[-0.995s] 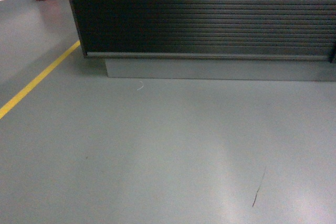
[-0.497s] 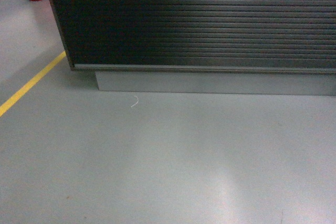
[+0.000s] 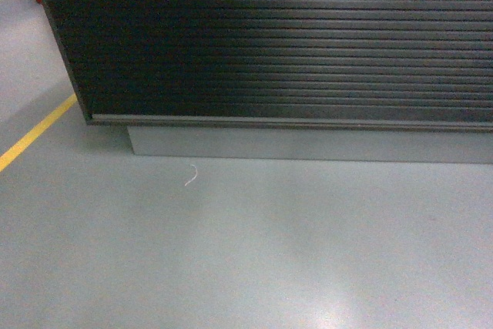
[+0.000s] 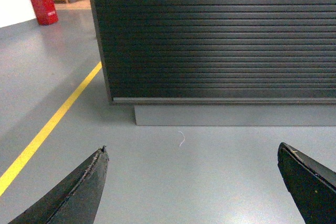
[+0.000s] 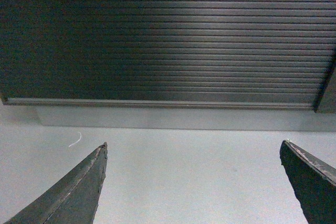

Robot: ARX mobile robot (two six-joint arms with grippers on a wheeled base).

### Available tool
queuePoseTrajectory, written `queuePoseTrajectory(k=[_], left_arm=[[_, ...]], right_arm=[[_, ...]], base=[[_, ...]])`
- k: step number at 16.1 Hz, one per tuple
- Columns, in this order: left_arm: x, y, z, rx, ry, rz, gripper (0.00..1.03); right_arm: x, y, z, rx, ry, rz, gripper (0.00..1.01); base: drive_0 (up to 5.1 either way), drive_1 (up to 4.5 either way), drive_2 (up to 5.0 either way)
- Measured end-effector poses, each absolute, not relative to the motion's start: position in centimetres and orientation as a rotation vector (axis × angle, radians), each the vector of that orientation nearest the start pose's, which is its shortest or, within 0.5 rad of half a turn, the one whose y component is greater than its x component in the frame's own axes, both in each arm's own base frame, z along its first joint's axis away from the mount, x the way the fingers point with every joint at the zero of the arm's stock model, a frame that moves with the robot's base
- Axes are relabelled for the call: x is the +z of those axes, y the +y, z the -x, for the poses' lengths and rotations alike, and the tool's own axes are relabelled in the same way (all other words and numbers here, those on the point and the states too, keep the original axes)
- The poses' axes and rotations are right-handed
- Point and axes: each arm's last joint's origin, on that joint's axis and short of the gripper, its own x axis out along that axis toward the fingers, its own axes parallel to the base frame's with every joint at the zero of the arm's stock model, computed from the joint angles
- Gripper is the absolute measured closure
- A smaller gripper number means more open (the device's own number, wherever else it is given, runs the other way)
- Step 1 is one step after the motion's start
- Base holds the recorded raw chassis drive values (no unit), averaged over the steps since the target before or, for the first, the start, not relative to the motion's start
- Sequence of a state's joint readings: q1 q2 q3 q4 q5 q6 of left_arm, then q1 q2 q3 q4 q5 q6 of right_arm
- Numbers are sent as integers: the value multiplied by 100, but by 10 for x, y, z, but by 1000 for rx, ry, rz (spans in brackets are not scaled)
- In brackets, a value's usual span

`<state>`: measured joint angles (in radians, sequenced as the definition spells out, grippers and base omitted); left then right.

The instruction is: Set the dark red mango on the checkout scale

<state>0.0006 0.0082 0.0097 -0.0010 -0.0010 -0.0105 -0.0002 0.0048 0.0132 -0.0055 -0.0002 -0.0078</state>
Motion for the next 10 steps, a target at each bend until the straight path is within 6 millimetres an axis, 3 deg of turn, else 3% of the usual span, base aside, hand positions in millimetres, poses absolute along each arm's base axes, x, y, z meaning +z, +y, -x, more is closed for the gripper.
queuePoseTrajectory(k=[10], left_arm=[[166,0,-98,1,2,10,5]], right_arm=[[167,0,-97,0,-3,8,3]], base=[[-1,416,-418]])
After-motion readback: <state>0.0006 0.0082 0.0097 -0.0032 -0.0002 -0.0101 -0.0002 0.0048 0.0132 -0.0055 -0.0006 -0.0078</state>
